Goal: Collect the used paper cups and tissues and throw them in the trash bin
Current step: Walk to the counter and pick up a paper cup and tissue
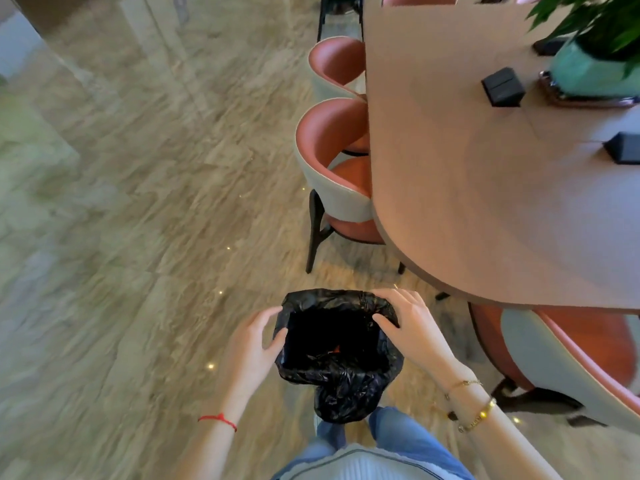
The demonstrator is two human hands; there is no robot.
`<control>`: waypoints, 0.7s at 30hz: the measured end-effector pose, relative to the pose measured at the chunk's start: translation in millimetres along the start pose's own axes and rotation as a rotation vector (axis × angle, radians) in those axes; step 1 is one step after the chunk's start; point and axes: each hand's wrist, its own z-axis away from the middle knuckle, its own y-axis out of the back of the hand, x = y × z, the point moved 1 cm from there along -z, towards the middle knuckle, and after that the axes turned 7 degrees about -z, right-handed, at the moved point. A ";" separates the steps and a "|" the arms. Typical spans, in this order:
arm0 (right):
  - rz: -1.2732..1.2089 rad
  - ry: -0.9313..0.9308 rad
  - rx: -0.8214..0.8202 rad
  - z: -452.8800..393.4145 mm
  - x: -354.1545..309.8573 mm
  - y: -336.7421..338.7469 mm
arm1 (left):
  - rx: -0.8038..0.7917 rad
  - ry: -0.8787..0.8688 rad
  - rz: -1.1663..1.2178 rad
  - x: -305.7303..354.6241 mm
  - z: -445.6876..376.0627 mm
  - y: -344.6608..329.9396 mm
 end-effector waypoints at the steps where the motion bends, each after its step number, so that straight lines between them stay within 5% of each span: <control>1: -0.003 -0.004 0.025 6.1 -0.1 2.3 | 0.001 -0.020 -0.024 1.0 2.4 4.4; 8: -0.061 -0.111 0.223 73.3 11.4 26.8 | -0.086 -0.171 -0.102 30.9 4.1 15.6; 21: -0.120 -0.418 0.554 222.2 75.9 81.9 | -0.329 -0.581 -0.134 189.5 12.8 -56.0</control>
